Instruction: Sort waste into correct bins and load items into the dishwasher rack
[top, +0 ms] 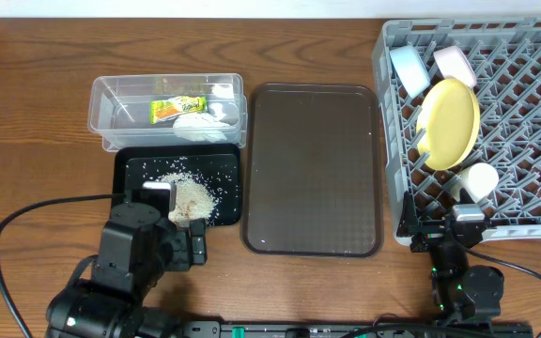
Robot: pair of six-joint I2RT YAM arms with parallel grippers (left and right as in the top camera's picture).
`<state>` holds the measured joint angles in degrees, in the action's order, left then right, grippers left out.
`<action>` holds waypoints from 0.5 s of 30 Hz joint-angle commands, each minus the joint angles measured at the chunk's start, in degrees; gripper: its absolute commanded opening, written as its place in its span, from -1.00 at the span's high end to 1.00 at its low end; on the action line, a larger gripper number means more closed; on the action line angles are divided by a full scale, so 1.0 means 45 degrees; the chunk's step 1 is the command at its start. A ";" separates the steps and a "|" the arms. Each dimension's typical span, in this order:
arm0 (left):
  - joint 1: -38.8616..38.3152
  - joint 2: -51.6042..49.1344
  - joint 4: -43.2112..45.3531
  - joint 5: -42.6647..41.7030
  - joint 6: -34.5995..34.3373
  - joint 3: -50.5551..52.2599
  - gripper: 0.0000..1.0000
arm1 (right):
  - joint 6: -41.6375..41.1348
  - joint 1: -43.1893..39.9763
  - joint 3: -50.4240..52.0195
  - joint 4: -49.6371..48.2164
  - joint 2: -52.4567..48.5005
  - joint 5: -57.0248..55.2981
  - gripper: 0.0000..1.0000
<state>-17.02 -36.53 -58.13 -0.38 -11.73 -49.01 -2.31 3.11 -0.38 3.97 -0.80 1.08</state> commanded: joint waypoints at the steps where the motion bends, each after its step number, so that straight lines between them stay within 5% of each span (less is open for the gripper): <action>1: 0.0704 0.0529 0.0209 -0.0015 0.0282 0.0437 -0.85 | 0.0189 0.0146 0.0015 0.0039 0.0092 0.0107 -0.98; 15: 0.2710 0.5979 0.9151 -0.0350 0.0860 0.7815 -0.86 | 0.0189 0.0146 0.0015 0.0039 0.0092 0.0102 -0.98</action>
<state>-5.28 -13.23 -20.40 -1.41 -9.54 -18.02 -2.31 3.11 -0.38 3.99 -0.73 1.13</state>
